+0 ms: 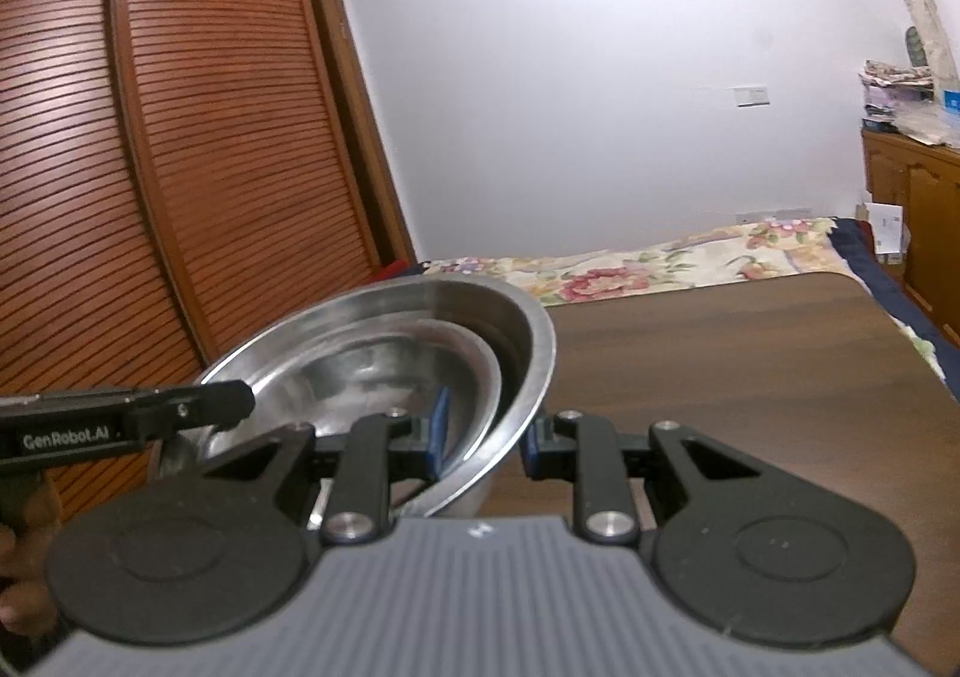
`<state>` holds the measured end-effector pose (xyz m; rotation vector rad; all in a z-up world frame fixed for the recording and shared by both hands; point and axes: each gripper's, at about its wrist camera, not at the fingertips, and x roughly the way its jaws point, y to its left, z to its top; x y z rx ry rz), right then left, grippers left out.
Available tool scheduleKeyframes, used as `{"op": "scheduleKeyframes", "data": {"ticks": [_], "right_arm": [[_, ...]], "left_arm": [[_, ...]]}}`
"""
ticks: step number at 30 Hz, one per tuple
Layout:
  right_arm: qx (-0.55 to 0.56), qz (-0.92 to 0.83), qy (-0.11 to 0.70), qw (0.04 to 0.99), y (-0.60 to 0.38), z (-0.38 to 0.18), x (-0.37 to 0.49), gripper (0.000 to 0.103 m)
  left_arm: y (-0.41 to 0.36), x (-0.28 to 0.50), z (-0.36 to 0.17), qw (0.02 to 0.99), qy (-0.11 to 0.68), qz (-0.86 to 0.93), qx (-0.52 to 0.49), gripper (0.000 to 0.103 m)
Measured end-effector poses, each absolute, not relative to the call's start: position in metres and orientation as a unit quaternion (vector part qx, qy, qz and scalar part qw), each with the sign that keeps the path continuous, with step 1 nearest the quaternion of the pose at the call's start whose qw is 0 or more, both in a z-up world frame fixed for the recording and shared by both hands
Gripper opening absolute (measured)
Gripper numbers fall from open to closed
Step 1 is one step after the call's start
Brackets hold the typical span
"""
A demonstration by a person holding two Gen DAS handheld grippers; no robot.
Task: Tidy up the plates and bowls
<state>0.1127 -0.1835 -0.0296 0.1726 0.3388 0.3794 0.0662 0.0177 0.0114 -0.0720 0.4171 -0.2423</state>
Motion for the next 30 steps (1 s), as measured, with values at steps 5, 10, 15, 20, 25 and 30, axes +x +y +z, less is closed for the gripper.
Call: {"op": "scheduleKeyframes", "data": {"ticks": [5,10,15,20,25,30], "right_arm": [[0.082,0.197,0.176,0.961,-0.171,-0.034,0.115,0.026],[0.069,0.208,0.185,0.958,-0.158,-0.035,0.115,0.026],[0.057,0.217,0.194,0.955,-0.148,-0.037,0.117,0.026],[0.051,0.222,0.204,0.952,-0.136,-0.038,0.12,0.026],[0.05,0.228,0.212,0.949,-0.132,-0.042,0.12,0.027],[0.048,0.229,0.217,0.948,-0.129,-0.046,0.12,0.027]], "left_arm": [[0.034,0.067,0.004,0.97,0.213,-0.108,-0.041,0.027],[0.048,0.064,-0.002,0.97,0.218,-0.099,-0.048,0.027],[0.061,0.061,-0.012,0.97,0.218,-0.086,-0.06,0.027],[0.069,0.061,-0.014,0.969,0.224,-0.079,-0.063,0.027],[0.071,0.06,-0.018,0.969,0.228,-0.069,-0.058,0.028],[0.07,0.06,-0.022,0.969,0.232,-0.063,-0.051,0.028]]}}
